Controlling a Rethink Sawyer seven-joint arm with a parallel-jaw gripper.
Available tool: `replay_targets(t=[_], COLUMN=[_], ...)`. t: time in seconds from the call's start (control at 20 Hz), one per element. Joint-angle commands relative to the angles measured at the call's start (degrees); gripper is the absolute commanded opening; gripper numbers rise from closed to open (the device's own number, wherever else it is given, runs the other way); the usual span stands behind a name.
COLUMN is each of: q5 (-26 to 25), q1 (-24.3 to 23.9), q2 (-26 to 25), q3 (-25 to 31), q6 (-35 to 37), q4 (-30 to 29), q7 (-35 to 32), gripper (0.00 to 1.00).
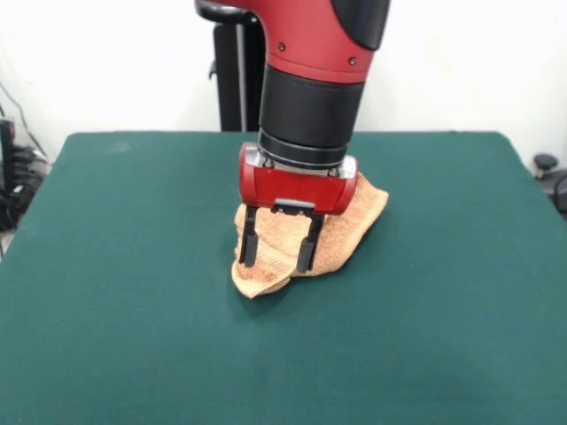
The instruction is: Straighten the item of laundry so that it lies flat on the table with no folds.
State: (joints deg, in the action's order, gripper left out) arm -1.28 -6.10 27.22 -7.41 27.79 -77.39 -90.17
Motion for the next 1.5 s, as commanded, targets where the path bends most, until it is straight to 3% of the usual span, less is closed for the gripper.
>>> replay_targets(t=[0.05, 1.5], q5=[-1.5, -2.4], q1=[0.1, 0.6], q2=[-3.0, -8.7], q3=[6.1, 5.7], q6=[-4.7, -12.3], q4=[-9.6, -12.1], q7=[-7.5, -8.2], gripper=[1.00, 1.00])
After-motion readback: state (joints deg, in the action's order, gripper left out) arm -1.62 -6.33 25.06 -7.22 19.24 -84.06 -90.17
